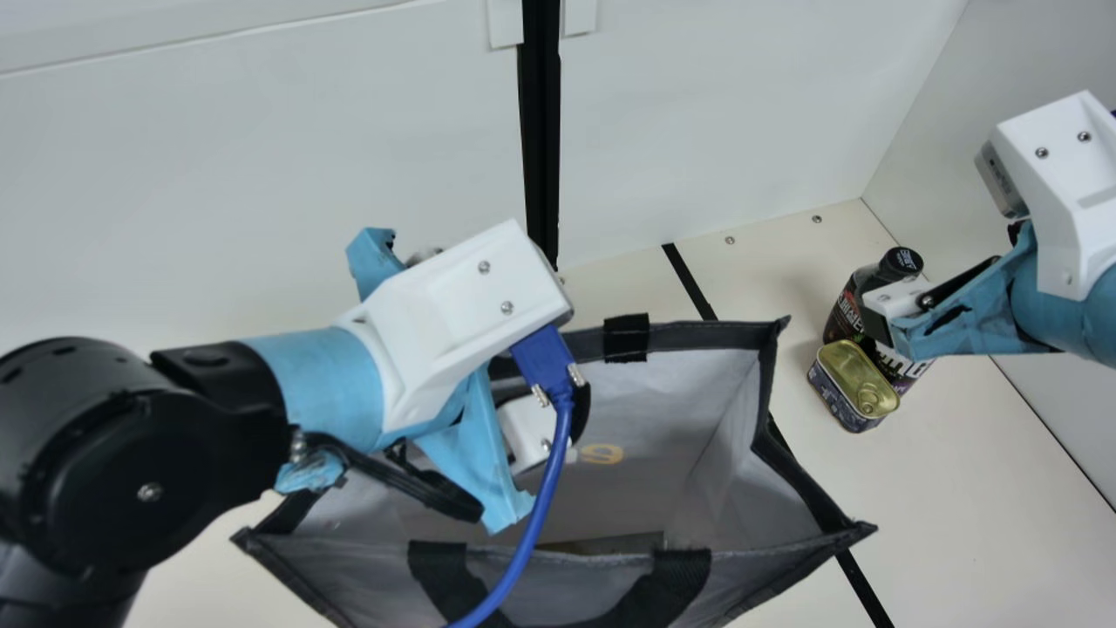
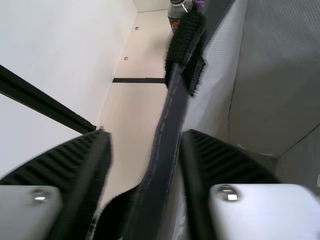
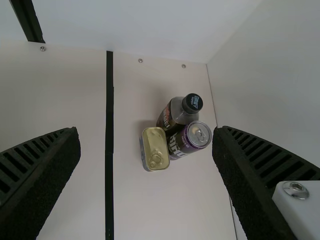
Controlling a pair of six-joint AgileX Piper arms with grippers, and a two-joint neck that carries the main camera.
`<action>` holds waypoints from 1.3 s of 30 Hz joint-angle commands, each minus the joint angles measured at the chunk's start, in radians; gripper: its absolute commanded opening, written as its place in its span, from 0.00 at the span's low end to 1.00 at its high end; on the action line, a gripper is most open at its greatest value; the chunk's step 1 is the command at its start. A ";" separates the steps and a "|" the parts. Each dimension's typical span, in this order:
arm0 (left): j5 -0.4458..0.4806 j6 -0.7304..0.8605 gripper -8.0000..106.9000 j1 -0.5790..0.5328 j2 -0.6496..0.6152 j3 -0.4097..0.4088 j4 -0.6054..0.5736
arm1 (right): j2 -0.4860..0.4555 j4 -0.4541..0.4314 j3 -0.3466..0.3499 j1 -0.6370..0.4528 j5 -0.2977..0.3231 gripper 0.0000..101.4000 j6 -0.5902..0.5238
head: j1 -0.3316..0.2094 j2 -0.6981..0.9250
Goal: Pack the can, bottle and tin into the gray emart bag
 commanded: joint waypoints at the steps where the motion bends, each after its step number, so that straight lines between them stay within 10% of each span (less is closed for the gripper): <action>1: 0.000 0.001 0.45 0.001 0.000 0.005 0.000 | 0.000 0.000 0.000 0.000 0.000 0.90 0.000 | -0.023 -0.001; 6: 0.000 0.002 0.16 0.004 -0.003 0.017 0.003 | 0.000 0.000 0.000 0.000 0.000 0.90 0.000 | -0.023 -0.001; 39: 0.000 -0.291 0.16 0.065 -0.080 -0.057 0.319 | 0.000 0.000 0.000 0.000 0.000 0.90 0.000 | -0.023 -0.001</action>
